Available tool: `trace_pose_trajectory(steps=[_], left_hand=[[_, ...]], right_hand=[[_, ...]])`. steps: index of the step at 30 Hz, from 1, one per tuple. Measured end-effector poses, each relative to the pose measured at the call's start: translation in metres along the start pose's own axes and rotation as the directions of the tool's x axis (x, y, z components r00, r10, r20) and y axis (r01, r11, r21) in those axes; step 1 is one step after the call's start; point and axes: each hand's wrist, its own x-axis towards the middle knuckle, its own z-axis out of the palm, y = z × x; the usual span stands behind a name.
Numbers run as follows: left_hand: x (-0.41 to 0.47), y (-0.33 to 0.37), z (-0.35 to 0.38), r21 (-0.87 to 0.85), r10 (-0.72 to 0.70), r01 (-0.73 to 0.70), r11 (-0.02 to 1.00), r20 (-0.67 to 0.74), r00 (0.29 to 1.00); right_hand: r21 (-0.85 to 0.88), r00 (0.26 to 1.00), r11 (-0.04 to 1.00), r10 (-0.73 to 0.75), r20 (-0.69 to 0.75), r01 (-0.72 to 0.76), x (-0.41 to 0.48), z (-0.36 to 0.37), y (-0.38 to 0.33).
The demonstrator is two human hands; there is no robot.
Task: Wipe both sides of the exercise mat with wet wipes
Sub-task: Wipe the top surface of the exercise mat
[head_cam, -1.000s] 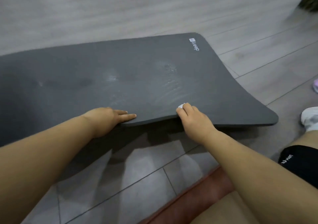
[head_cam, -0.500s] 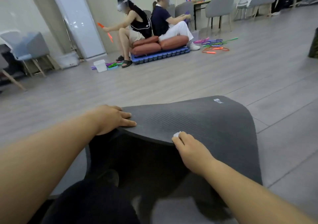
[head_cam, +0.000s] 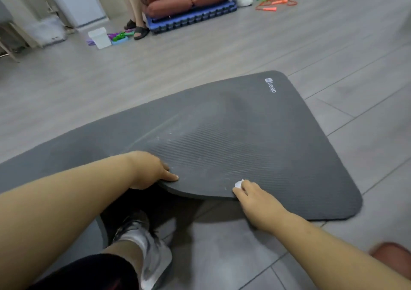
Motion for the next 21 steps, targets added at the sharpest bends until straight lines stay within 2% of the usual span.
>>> trace_pose_trajectory(steps=[3, 6, 9, 12, 15, 21], left_hand=[[0.029, 0.018, 0.005, 0.044, 0.032, -0.036, 0.998, 0.089, 0.995], [0.054, 0.047, -0.002, 0.052, 0.014, -0.022, 0.998, 0.141, 0.990], [0.083, 0.077, -0.005, -0.002, -0.055, 0.056, 0.998, 0.174, 0.983], [0.119, 0.111, -0.006, -0.128, -0.098, 0.111, 0.985, 0.108, 0.989], [0.149, 0.149, -0.011, -0.284, -0.063, 0.056, 0.957, -0.017, 0.998], [0.180, 0.172, 0.018, -0.257, 0.045, -0.074, 0.964, -0.118, 0.992]], right_hand=[[-0.052, 0.993, 0.998, 0.030, 0.114, -0.024, -0.013, 0.027, 0.017], [0.005, 0.976, 0.991, 0.128, 0.176, -0.131, -0.028, 0.038, 0.046], [0.074, 0.925, 0.952, 0.266, 0.269, -0.296, -0.047, 0.050, 0.081], [0.102, 0.859, 0.902, 0.357, 0.367, -0.419, -0.059, 0.049, 0.106], [0.097, 0.823, 0.869, 0.416, 0.388, -0.485, -0.062, 0.049, 0.118], [0.093, 0.831, 0.884, 0.389, 0.397, -0.458, -0.071, 0.053, 0.126]])
